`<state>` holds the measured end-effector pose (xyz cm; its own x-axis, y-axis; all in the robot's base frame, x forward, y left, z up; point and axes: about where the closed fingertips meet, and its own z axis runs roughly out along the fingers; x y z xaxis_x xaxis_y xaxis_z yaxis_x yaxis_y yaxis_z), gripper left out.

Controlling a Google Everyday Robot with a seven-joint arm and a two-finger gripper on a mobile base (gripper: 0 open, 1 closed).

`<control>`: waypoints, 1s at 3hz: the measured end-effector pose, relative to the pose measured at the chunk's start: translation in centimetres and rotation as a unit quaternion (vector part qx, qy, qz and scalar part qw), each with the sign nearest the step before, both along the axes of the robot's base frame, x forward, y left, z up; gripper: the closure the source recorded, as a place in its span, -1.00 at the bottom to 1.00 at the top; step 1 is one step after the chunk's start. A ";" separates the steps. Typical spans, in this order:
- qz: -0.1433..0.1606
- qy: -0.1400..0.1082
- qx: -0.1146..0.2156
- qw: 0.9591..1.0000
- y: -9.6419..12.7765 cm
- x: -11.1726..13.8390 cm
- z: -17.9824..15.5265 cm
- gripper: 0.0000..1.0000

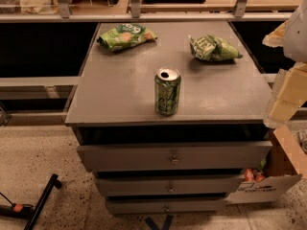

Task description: Move green jalapeno chip bag near green can

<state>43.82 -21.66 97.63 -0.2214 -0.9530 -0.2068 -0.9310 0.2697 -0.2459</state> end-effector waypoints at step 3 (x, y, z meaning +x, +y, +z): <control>0.038 -0.074 0.008 0.996 -1.4 7.3 2.6 -1.00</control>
Offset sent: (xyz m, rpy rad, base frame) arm 0.0548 -0.0123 0.0316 0.0497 -0.1567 0.0352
